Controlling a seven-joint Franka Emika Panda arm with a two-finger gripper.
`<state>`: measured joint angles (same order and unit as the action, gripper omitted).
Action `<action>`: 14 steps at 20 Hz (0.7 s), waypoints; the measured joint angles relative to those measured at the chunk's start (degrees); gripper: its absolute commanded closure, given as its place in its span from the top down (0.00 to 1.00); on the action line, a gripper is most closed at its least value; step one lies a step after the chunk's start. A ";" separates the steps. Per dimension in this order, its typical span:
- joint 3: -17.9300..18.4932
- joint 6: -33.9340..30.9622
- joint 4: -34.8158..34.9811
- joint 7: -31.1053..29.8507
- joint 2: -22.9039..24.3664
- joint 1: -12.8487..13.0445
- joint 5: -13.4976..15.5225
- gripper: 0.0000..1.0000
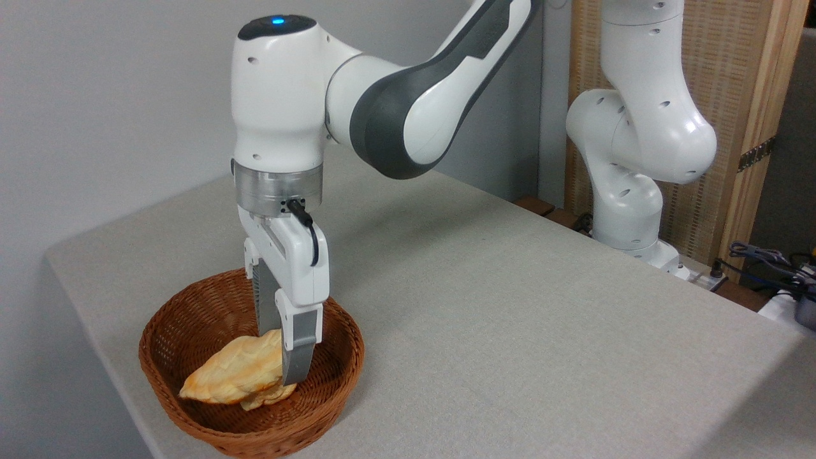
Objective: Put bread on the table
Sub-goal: 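Descend into the basket and close the gripper on the braided bread, then lift the braided bread out of the basket and carry it beside the basket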
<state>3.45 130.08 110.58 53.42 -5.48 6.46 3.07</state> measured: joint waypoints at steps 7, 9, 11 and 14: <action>-0.97 0.00 -0.03 0.21 -0.51 0.08 0.00 0.40; -0.97 0.00 -0.03 0.21 -0.52 0.08 0.00 0.40; -0.97 0.00 -0.03 0.21 -0.52 0.08 0.00 0.40; -0.97 0.00 -0.03 0.22 -0.52 0.08 0.00 0.40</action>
<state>2.48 130.08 110.55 53.63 -6.00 6.54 3.07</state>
